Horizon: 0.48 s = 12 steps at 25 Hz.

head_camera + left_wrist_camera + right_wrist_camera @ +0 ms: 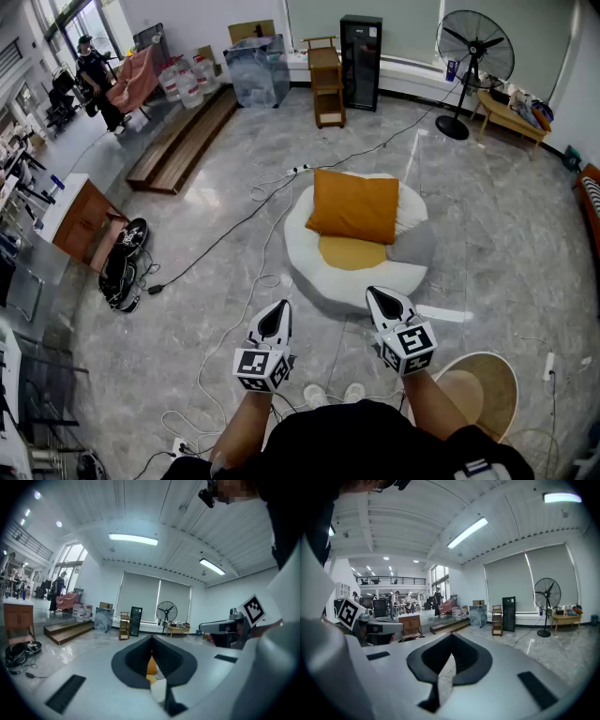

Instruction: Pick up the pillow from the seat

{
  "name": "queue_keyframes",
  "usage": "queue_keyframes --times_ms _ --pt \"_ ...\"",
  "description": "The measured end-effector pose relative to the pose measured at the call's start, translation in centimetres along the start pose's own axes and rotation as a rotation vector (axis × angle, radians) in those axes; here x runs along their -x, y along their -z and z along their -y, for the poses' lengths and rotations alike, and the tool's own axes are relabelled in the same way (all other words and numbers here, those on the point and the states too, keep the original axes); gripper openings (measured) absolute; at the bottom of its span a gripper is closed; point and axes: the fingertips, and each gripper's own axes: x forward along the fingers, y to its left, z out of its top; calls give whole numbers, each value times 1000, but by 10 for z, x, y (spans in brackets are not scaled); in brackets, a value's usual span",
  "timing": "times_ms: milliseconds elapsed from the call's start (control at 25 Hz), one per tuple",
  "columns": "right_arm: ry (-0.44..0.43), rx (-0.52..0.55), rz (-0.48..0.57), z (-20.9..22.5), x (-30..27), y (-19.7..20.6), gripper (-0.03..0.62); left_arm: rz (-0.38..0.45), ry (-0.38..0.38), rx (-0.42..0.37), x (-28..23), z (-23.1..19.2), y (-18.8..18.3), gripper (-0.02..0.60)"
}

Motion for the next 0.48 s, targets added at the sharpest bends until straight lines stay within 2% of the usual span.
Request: queue_keyframes --times_ms 200,480 --pt "-2 -1 -2 4 10 4 3 -15 6 70 0 5 12 11" --pt "-4 -62 25 3 13 5 6 -32 5 43 5 3 17 11"
